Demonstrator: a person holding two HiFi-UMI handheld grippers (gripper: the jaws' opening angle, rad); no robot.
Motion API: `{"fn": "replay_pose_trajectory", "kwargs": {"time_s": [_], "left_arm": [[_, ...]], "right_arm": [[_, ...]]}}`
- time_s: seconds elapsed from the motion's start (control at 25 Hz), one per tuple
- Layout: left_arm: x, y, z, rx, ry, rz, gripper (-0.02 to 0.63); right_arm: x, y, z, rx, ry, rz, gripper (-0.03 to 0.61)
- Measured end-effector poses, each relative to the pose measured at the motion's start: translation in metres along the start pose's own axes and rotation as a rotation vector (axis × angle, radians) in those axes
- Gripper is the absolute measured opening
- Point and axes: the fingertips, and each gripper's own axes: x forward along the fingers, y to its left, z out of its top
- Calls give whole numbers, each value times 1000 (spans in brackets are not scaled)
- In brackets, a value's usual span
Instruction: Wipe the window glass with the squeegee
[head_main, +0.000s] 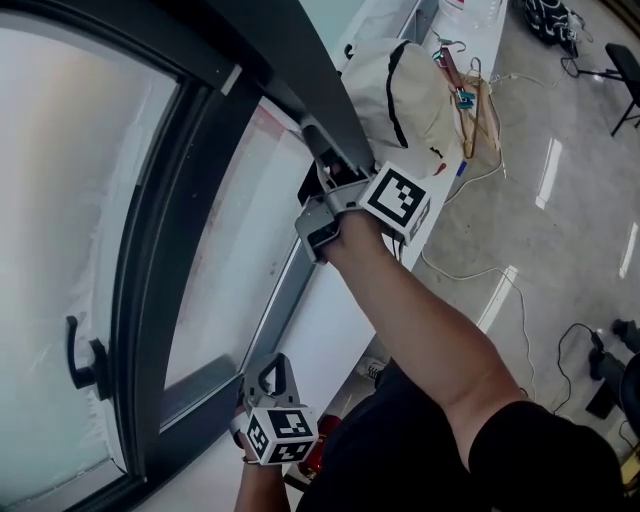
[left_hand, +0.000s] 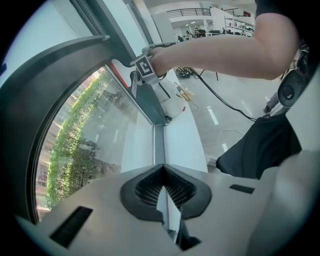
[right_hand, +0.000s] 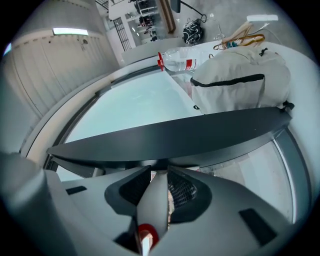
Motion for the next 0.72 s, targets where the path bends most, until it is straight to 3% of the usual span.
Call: {"fn": "replay_pose_trajectory", "kwargs": {"time_s": [0.44, 0.72], "left_arm": [[-1, 6, -19, -50, -18, -9, 0], [-6, 1, -36, -63, -28, -17, 0]], "right_arm": [[6, 7, -11, -42, -7, 19, 92], [-7, 13, -40, -51, 22, 30, 92]]}}
